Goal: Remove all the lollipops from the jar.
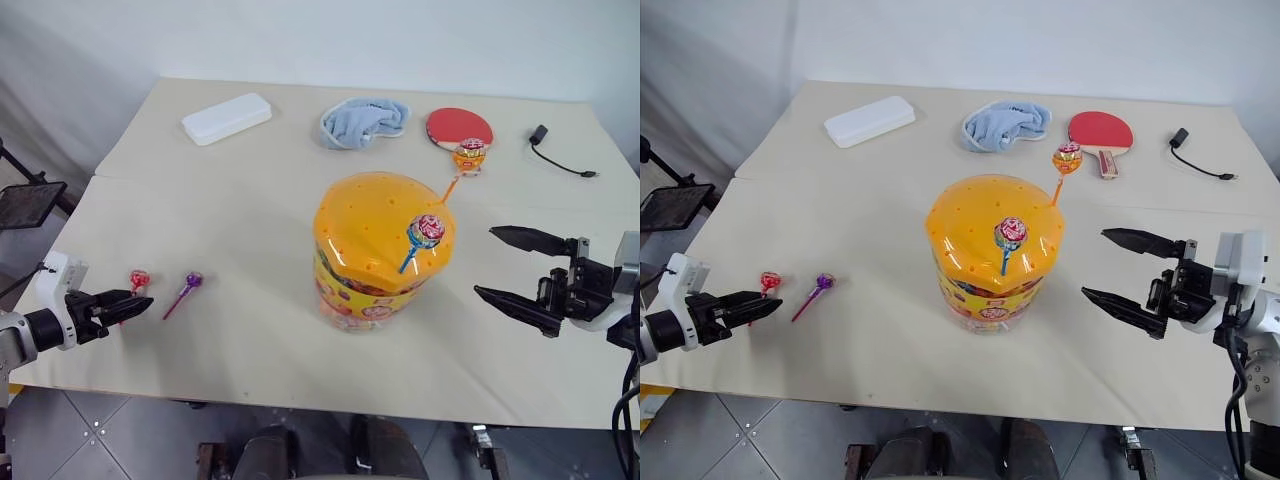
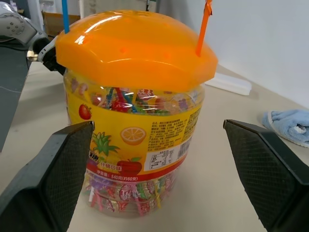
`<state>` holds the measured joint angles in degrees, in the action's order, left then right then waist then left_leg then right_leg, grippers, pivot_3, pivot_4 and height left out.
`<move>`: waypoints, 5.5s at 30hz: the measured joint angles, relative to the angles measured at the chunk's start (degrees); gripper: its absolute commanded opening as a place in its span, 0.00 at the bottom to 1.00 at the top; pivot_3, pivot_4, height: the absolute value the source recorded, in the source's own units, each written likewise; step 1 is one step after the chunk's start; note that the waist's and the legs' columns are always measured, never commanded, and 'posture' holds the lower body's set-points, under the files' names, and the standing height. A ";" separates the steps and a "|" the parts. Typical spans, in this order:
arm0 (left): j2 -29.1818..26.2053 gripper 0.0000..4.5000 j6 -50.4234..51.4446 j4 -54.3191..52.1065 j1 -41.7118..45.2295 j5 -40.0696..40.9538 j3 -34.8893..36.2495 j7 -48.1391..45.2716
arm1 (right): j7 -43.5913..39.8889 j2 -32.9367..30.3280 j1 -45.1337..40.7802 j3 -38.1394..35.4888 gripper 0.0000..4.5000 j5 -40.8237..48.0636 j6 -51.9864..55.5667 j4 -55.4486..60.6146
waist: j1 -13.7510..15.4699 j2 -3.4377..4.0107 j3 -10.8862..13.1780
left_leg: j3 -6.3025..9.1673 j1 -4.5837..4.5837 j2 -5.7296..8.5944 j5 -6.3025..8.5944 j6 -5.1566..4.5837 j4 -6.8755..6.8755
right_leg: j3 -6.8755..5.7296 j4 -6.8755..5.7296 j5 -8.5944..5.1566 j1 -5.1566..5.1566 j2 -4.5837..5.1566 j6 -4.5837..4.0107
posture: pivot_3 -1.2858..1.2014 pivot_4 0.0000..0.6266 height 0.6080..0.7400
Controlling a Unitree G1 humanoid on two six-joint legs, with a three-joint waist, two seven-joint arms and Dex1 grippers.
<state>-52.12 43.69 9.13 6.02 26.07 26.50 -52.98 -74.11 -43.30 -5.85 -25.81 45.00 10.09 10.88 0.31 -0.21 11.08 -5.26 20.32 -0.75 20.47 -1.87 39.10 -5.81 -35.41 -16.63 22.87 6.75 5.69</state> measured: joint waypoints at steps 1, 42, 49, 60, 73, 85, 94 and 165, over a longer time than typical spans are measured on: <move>0.00 0.86 -0.78 0.22 -0.32 0.32 0.32 -0.32 | 0.00 0.00 0.00 -0.43 1.00 0.81 0.22 0.00 | -0.15 0.01 0.01 | 0.00 0.00 0.00 0.00 0.01 0.00 | 0.00 -0.02 0.00 0.00 0.00 -0.01 | 0.52 0.24 1.00; 11.09 1.00 -12.59 -26.23 13.57 26.80 -4.96 -9.23 | 12.09 4.33 -30.00 13.41 0.29 1.66 18.90 -6.72 | -0.55 0.40 -0.06 | -0.11 0.90 -0.01 -0.17 -0.02 0.59 | -0.12 -0.31 0.02 0.73 -0.21 0.04 | 0.52 0.24 1.00; 11.09 1.00 -12.41 -26.22 13.64 27.10 -5.43 -9.67 | 11.62 3.89 -31.65 9.10 0.00 7.59 21.36 -7.23 | -0.29 0.40 -0.06 | -0.09 0.97 0.01 -0.14 -0.08 0.72 | -0.15 -0.33 0.04 0.71 -0.20 0.07 | 0.52 0.24 1.00; 10.85 1.00 -16.72 -21.40 18.46 22.17 -11.40 -14.89 | 16.41 -23.70 -15.58 3.68 0.00 -5.78 30.18 -21.07 | 0.90 0.29 -0.12 | -0.30 0.95 0.04 -0.02 -0.26 0.84 | -0.17 -0.22 0.10 0.63 -0.27 0.19 | 0.52 0.24 1.00; 10.70 1.00 -18.16 -21.82 17.63 20.61 -13.86 -15.29 | 22.87 -22.65 -7.11 16.71 0.05 -26.02 25.87 -29.07 | -0.19 0.49 -0.04 | -0.37 0.93 -0.03 -0.07 -0.16 0.87 | -0.17 -0.26 0.11 0.68 -0.32 0.20 | 0.52 0.24 1.00; 9.12 1.00 -16.88 -21.82 18.32 20.99 -13.46 -15.89 | 17.85 -21.88 -5.35 8.01 0.88 -25.27 19.60 -29.35 | -0.13 0.51 -0.02 | -0.31 0.94 -0.01 -0.07 -0.16 0.88 | -0.18 -0.23 0.12 0.64 -0.45 0.22 | 0.52 0.24 1.00; 6.21 1.00 -17.39 -16.63 15.83 20.35 -12.79 -20.33 | -0.23 -15.72 0.01 -11.75 0.88 -2.00 14.14 -4.48 | -0.33 0.47 -0.02 | -0.20 0.88 -0.11 -0.05 -0.12 0.86 | -0.11 -0.23 0.12 0.58 -0.34 0.22 | 0.52 0.24 1.00; 9.97 1.00 -20.48 -19.22 20.28 13.47 -19.06 -19.42 | 15.17 -26.97 -8.67 17.91 0.65 -30.44 14.40 -38.14 | -0.16 0.64 -0.05 | -0.51 0.91 0.03 0.02 -0.36 0.97 | -0.18 -0.22 0.18 0.65 -0.30 0.34 | 0.52 0.24 1.00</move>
<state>-42.15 23.21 -10.10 26.30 39.55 7.44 -72.40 -58.94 -70.27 -14.52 -7.90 14.56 24.49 -27.26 0.15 0.43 11.04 -5.77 21.23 -0.72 20.49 -2.23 40.07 -5.99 -35.63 -16.45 23.52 6.45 6.03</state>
